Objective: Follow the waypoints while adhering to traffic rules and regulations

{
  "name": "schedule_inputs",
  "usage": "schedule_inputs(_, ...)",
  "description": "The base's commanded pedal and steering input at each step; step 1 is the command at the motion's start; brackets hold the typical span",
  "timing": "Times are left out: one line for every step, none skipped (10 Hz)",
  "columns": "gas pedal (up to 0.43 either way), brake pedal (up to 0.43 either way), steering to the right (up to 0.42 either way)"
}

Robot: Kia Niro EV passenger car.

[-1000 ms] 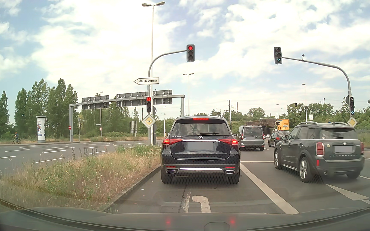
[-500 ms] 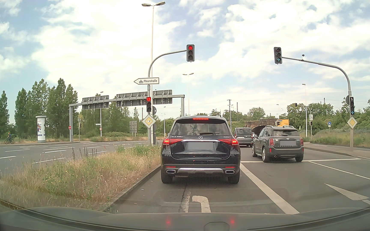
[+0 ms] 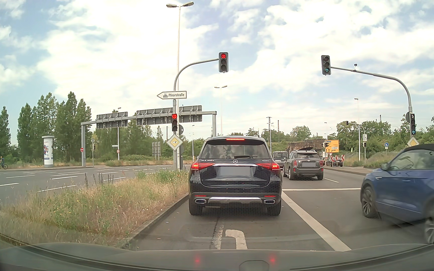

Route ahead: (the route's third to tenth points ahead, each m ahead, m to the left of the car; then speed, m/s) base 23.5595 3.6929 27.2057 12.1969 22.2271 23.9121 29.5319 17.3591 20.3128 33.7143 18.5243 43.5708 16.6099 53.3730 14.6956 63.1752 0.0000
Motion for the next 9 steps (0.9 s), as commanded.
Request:
schedule_inputs(0.0, 0.299, 0.004)
schedule_inputs(0.0, 0.299, 0.004)
schedule_inputs(0.0, 0.299, 0.004)
schedule_inputs(0.0, 0.299, 0.005)
schedule_inputs(0.0, 0.299, 0.005)
schedule_inputs(0.0, 0.299, 0.005)
schedule_inputs(0.0, 0.299, 0.005)
schedule_inputs(0.0, 0.299, 0.005)
schedule_inputs(0.0, 0.299, 0.005)
